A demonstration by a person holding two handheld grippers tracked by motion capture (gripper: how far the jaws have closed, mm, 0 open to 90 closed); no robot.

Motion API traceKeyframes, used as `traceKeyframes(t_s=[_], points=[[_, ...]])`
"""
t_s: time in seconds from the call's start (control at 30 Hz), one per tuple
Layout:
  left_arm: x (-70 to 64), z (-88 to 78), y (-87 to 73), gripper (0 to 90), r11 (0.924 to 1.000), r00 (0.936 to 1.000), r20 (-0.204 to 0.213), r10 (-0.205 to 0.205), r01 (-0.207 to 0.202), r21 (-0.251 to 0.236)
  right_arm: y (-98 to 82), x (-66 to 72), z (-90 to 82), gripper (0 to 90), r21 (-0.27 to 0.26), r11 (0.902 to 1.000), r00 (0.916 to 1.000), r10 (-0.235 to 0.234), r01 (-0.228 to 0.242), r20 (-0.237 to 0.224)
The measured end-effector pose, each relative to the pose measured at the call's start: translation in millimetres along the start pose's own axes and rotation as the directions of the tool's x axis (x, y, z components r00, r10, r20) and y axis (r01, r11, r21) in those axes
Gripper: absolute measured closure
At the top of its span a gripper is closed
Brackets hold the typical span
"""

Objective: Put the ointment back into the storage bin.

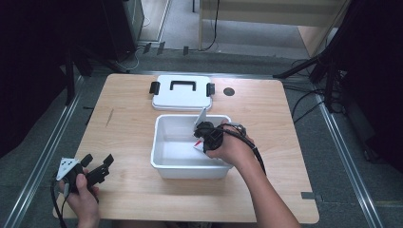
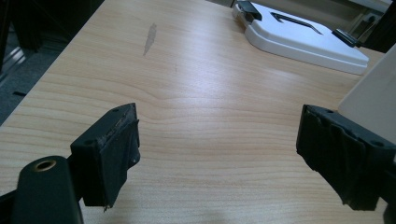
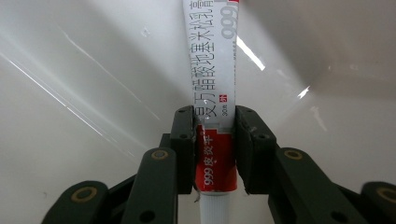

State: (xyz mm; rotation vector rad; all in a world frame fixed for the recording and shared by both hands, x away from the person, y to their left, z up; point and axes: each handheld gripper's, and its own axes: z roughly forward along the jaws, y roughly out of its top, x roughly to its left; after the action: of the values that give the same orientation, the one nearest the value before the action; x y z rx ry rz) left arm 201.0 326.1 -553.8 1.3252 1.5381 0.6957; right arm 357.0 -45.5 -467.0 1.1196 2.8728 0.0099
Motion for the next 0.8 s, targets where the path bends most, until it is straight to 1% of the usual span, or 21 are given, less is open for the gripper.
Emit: traceKeyframes(t_s=[0.03,0.07,0.13,0.2,0.23,0.33,0.37,0.43,0.5,0.57,0.6,0.67,0.7,0.73,0.8], points=[[0.1,0.0,0.0,14.1,1.0000,1.0000,0.001,-0.001,0.001,0.000,-0.1,0.1,0.0,70.2,0.001,1.0000,1.0000,-0.005,0.005,0.000],[0.1,0.0,0.0,14.1,1.0000,1.0000,0.000,-0.001,0.001,0.000,0.0,0.2,0.0,67.4,-0.001,1.0000,1.0000,-0.008,0.008,-0.001],[0.2,0.1,0.1,14.1,1.0000,1.0000,0.000,-0.002,0.002,0.000,0.2,1.1,-0.2,58.5,-0.003,0.9999,0.9999,-0.010,0.010,-0.012],[0.3,0.1,0.1,14.1,1.0000,1.0000,0.000,-0.004,0.004,0.000,-0.1,2.4,-0.4,53.1,-0.007,0.9995,0.9994,-0.030,0.030,-0.016],[0.3,0.1,0.1,14.1,1.0000,1.0000,-0.001,-0.005,0.005,-0.001,-0.2,2.6,-0.6,52.1,-0.012,0.9993,0.9993,-0.035,0.034,-0.016],[0.4,0.1,0.1,14.1,1.0000,1.0000,0.000,-0.006,0.006,-0.001,-0.6,2.3,-1.7,52.0,-0.026,0.9991,0.9993,-0.033,0.033,-0.017],[0.4,0.2,0.1,14.1,1.0000,1.0000,0.000,-0.005,0.005,-0.001,-1.5,1.9,-3.9,54.6,-0.046,0.9980,0.9990,-0.044,0.044,-0.009],[0.3,0.2,0.1,14.1,1.0000,1.0000,0.000,-0.005,0.005,0.000,-2.5,1.7,-7.0,59.6,-0.057,0.9974,0.9991,-0.043,0.043,0.002],[0.2,0.2,0.1,14.1,1.0000,1.0000,0.000,-0.003,0.003,0.000,-3.6,0.0,-11.1,63.7,-0.075,0.9966,0.9994,-0.034,0.033,-0.009],[0.2,0.2,0.1,14.1,1.0000,1.0000,0.000,-0.003,0.003,0.000,-5.1,-2.0,-16.9,67.0,-0.081,0.9964,0.9995,-0.026,0.025,-0.015],[0.1,0.2,0.1,14.1,1.0000,1.0000,0.000,-0.003,0.003,0.000,-6.1,-3.4,-20.2,67.2,-0.086,0.9961,0.9996,-0.024,0.022,-0.017],[0.1,0.2,0.1,14.1,1.0000,1.0000,-0.001,-0.002,0.002,0.000,-8.6,-5.2,-26.5,68.8,-0.102,0.9948,0.9995,-0.002,-0.001,-0.031],[0.1,0.2,0.1,14.1,1.0000,1.0000,-0.001,-0.002,0.002,0.000,-10.0,-6.6,-29.6,69.1,-0.114,0.9935,0.9994,-0.005,0.001,-0.035],[0.0,0.2,0.1,14.1,1.0000,1.0000,-0.001,-0.002,0.002,0.000,-11.8,-7.0,-33.8,69.0,-0.118,0.9930,0.9990,0.005,-0.010,-0.044],[0.0,0.3,0.1,14.1,1.0000,1.0000,-0.001,-0.002,0.002,0.000,-14.3,-7.9,-39.7,68.9,-0.125,0.9922,0.9989,0.004,-0.010,-0.046]])
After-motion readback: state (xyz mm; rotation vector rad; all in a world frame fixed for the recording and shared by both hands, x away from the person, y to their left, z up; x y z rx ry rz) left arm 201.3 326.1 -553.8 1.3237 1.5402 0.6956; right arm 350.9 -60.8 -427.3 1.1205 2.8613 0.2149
